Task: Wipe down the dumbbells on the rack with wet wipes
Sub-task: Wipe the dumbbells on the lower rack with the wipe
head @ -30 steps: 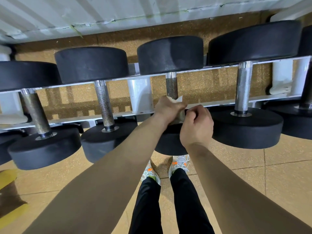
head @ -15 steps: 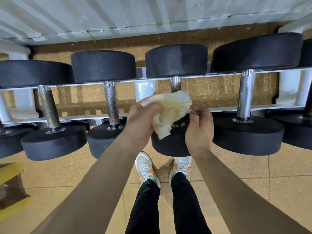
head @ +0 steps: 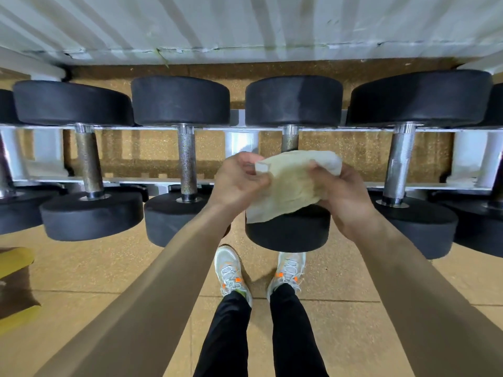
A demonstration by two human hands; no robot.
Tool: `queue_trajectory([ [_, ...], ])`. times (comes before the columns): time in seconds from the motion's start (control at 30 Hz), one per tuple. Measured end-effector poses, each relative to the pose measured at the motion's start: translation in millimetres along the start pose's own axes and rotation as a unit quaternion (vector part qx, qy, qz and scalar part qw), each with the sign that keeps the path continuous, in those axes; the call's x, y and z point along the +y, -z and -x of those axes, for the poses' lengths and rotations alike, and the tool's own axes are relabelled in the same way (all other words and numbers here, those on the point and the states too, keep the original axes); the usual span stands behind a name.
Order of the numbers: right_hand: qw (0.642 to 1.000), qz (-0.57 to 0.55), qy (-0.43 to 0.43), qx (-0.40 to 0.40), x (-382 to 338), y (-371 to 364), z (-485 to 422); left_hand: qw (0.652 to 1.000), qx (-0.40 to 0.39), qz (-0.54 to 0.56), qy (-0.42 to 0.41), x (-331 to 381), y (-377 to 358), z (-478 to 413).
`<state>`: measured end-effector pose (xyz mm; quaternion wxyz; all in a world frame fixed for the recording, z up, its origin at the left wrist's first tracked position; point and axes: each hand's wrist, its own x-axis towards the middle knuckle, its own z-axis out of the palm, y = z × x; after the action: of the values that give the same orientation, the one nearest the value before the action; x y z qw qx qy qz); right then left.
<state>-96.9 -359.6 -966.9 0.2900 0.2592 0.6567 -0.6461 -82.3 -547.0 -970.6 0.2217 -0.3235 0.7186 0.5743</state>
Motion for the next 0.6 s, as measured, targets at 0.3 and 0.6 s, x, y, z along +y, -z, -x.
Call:
queue_trajectory([
  [0.3,0.953,0.212,-0.034,0.213,9,9,-35,0.98,0.18,-0.059,-0.067,0,-6,-22],
  [0.6,0.964,0.252,-0.073,0.045,20,-59,-58,0.947,0.291,0.13,0.041,-32,-68,6],
])
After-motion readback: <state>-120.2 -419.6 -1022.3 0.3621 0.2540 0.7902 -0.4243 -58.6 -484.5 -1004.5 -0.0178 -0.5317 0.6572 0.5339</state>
